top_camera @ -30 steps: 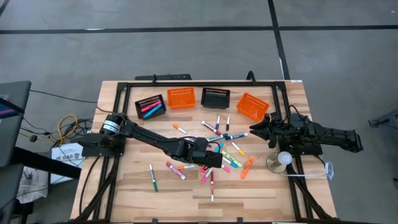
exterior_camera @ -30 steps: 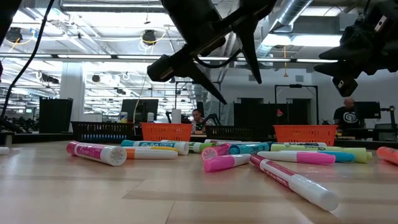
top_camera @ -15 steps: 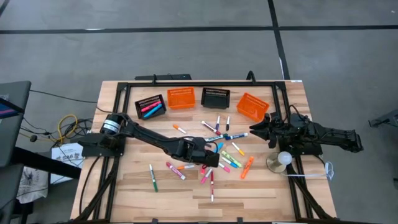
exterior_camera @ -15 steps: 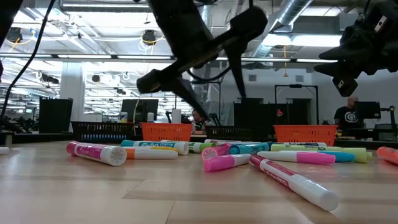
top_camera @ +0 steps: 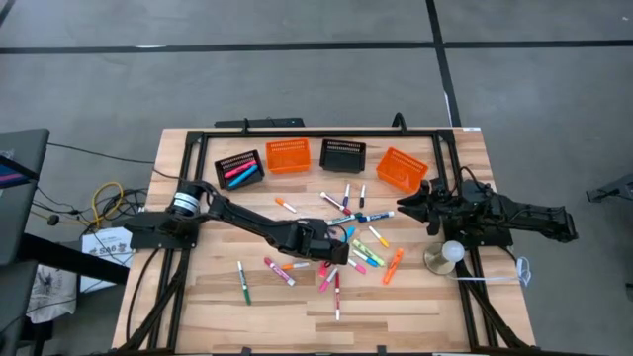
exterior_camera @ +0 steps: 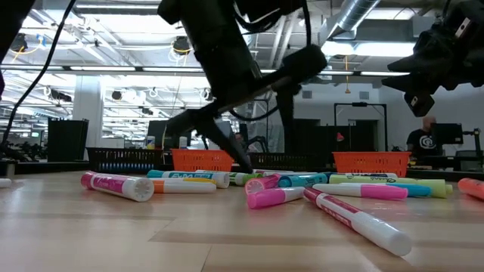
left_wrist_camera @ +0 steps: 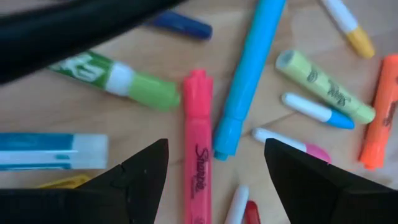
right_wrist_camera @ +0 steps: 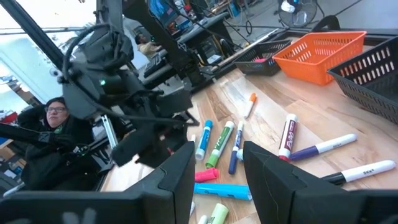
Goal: Pick & Place Markers
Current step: Put the pink highlighter pen into the left black bin
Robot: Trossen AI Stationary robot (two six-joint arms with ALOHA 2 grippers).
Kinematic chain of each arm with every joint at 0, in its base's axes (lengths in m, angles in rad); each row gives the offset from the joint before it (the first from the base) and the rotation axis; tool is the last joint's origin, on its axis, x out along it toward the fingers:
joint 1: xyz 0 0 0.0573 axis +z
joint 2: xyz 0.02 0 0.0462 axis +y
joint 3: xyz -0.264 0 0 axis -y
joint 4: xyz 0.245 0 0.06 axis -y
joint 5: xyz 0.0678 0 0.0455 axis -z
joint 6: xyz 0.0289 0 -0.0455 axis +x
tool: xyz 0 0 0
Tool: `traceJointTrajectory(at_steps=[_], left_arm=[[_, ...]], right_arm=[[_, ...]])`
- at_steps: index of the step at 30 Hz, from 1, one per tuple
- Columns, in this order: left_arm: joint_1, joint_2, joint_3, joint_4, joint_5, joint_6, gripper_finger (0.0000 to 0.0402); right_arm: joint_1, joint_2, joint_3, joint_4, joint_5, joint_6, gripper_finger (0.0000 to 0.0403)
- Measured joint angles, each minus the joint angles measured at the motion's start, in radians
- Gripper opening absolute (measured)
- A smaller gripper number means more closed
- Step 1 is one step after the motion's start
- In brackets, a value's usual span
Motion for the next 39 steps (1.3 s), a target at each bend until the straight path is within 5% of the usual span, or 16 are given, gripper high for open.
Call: traceJointTrajectory(at_steps=[39], left_arm=[[-0.023, 0.033, -0.006, -0.004, 0.098, 0.013, 0.0263]], right_arm=[[0.0, 0.0, 0.0, -0.002, -0.001, -0.005, 0.0125]])
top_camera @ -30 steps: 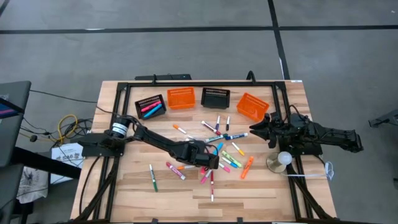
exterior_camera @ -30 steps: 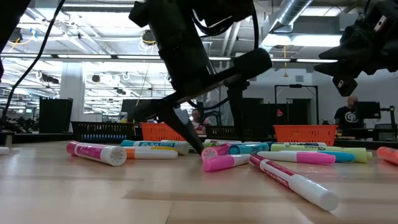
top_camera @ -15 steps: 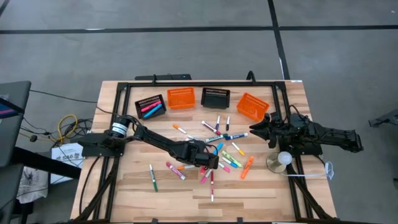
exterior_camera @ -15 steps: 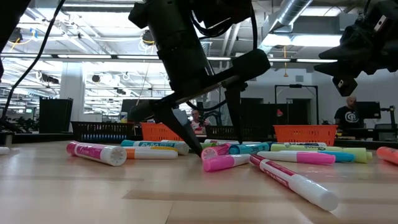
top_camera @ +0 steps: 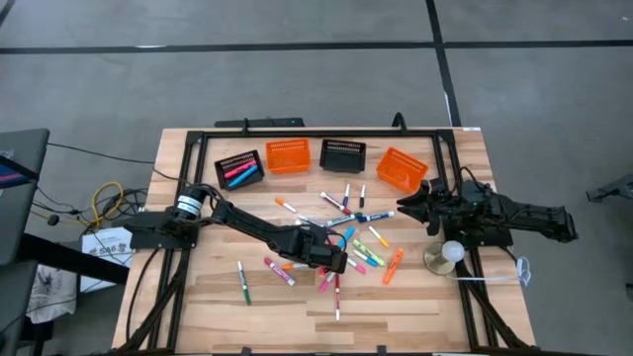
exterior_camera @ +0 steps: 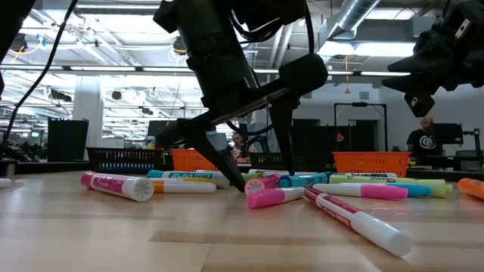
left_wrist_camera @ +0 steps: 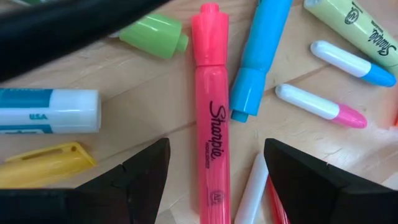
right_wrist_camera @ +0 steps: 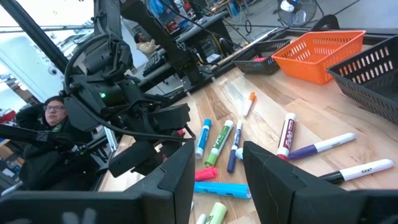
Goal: Pick & Place Markers
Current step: Put the pink highlighter pen into the left black bin
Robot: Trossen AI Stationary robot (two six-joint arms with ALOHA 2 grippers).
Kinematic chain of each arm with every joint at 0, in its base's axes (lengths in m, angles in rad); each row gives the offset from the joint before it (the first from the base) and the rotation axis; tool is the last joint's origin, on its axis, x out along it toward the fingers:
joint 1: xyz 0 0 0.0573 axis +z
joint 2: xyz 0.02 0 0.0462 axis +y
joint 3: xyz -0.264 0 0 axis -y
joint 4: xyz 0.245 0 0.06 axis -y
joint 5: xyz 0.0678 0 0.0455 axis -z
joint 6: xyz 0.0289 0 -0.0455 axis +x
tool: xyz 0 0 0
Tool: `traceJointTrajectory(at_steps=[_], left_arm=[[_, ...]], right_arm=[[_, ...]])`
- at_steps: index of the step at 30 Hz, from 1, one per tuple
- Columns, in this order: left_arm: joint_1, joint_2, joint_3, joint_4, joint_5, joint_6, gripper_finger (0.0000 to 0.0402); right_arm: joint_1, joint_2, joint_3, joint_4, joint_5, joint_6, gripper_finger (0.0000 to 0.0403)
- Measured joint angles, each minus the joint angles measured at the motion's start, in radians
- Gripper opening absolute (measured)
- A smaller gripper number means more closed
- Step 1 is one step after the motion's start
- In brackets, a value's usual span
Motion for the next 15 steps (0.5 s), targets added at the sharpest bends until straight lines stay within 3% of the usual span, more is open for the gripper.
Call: traceJointTrajectory(at_steps=[6, 15], left_arm=[[0.002, 0.0, 0.0, -0.022, 0.019, 0.0, 0.026], [0.01, -0.005, -0.02, -0.063, 0.064, 0.0, 0.0214]], right_arm=[[0.0, 0.0, 0.0, -0.002, 0.0, -0.001, 0.0125], [0.0, 0.0, 0.0, -0.002, 0.0, -0.001, 0.0125]])
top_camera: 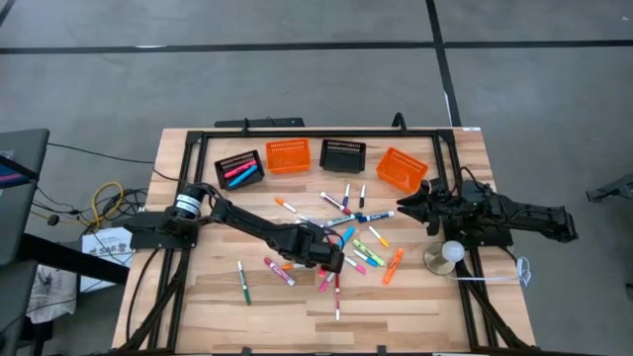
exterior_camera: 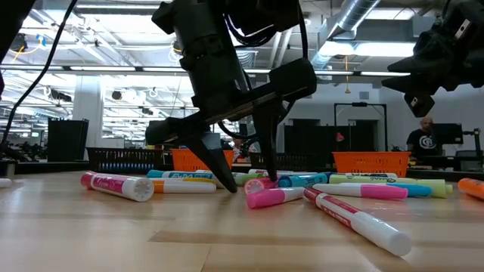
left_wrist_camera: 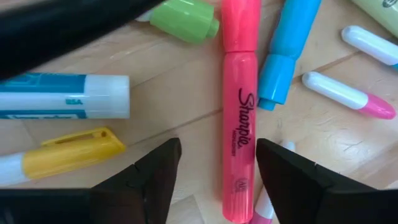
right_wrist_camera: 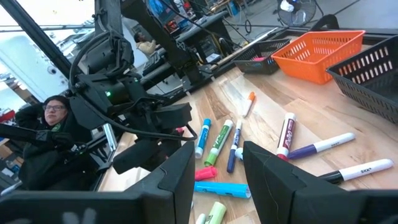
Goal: Pick & Place Markers
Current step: Put the pink highlighter pen into the left black bin
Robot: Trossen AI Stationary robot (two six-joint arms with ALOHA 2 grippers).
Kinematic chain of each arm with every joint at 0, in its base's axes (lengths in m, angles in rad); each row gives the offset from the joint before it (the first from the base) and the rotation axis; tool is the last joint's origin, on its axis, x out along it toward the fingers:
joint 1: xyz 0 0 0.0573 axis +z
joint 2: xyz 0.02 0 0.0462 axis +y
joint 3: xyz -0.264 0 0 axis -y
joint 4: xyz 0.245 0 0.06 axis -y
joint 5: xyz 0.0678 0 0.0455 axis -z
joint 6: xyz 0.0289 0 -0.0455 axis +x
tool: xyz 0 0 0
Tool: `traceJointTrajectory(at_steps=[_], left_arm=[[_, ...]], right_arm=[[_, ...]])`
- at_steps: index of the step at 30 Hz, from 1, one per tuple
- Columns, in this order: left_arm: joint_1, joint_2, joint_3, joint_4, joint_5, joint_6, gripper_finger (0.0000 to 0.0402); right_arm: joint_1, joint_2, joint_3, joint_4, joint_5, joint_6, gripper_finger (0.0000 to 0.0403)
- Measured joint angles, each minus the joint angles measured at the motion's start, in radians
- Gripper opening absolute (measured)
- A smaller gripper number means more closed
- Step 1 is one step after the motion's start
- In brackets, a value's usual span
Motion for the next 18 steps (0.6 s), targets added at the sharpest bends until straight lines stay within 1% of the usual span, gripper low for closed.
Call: traceJointTrajectory(at_steps=[12, 18], left_arm=[[0.028, 0.001, -0.002, -0.005, 0.023, -0.001, 0.0172], [0.04, 0.002, -0.003, -0.007, 0.039, -0.002, 0.0142]], right_arm=[[0.0, 0.0, 0.0, 0.0, 0.0, 0.0, 0.0125], [0.0, 0.0, 0.0, 0.0, 0.0, 0.0, 0.0125]])
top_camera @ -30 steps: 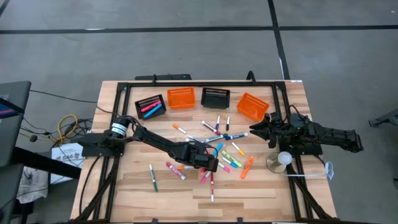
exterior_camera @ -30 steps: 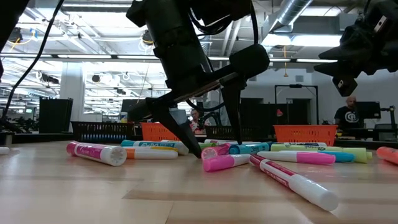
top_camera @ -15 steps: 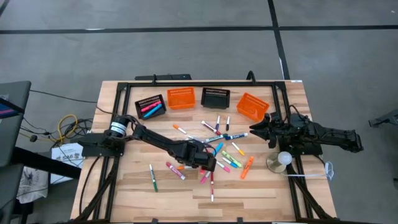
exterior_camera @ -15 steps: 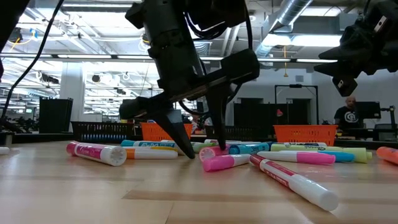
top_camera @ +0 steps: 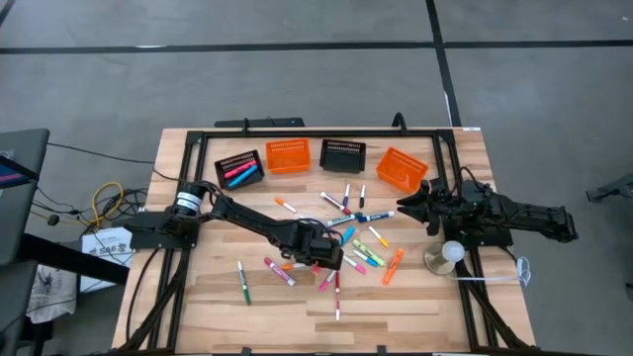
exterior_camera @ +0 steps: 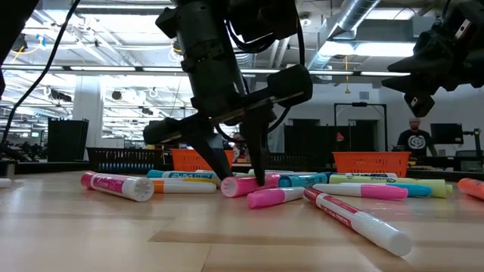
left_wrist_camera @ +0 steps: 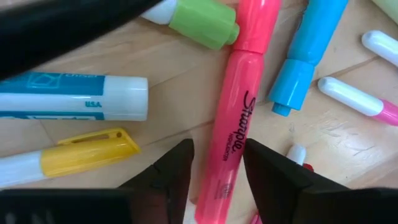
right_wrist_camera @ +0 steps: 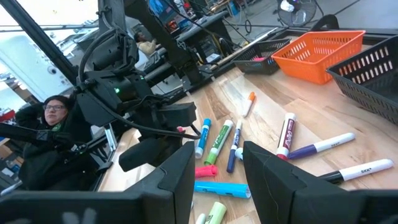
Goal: Pick & Place Markers
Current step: Put the pink highlighter pen into the left black bin
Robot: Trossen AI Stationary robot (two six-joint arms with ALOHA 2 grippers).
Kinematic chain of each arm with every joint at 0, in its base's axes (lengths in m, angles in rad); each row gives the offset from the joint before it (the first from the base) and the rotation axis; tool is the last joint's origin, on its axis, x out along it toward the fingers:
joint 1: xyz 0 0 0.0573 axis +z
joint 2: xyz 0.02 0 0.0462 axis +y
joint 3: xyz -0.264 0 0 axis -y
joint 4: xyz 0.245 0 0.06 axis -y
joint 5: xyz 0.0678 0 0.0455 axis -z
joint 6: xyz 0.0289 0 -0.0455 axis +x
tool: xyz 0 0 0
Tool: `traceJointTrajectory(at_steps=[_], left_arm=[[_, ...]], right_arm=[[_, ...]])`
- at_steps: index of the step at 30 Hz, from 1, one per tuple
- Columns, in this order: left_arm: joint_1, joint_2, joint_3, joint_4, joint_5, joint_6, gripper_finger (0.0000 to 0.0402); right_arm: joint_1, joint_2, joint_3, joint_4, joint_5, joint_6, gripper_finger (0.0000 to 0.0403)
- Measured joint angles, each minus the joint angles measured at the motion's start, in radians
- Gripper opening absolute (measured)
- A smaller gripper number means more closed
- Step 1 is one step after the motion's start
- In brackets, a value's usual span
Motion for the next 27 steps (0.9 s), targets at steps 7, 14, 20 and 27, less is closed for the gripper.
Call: traceJointTrajectory(at_steps=[7, 14, 20, 27], left_arm=[[0.001, 0.0, -0.001, -0.003, 0.001, 0.0, 0.0096], [0.001, 0.0, -0.001, 0.001, -0.008, 0.0, 0.0072], [0.001, -0.001, -0.001, 0.004, -0.009, -0.006, 0.0073], [0.008, -0.06, -0.006, 0.005, -0.03, -0.01, 0.0072]], right_arm=[[0.0, 0.0, 0.0, 0.0, 0.0, 0.0, 0.0125], [0.0, 0.0, 0.0, 0.0, 0.0, 0.0, 0.0125], [0.0, 0.0, 0.0, 0.0, 0.0, 0.0, 0.0125], [0.0, 0.0, 0.0, 0.0, 0.001, 0.0, 0.0125]])
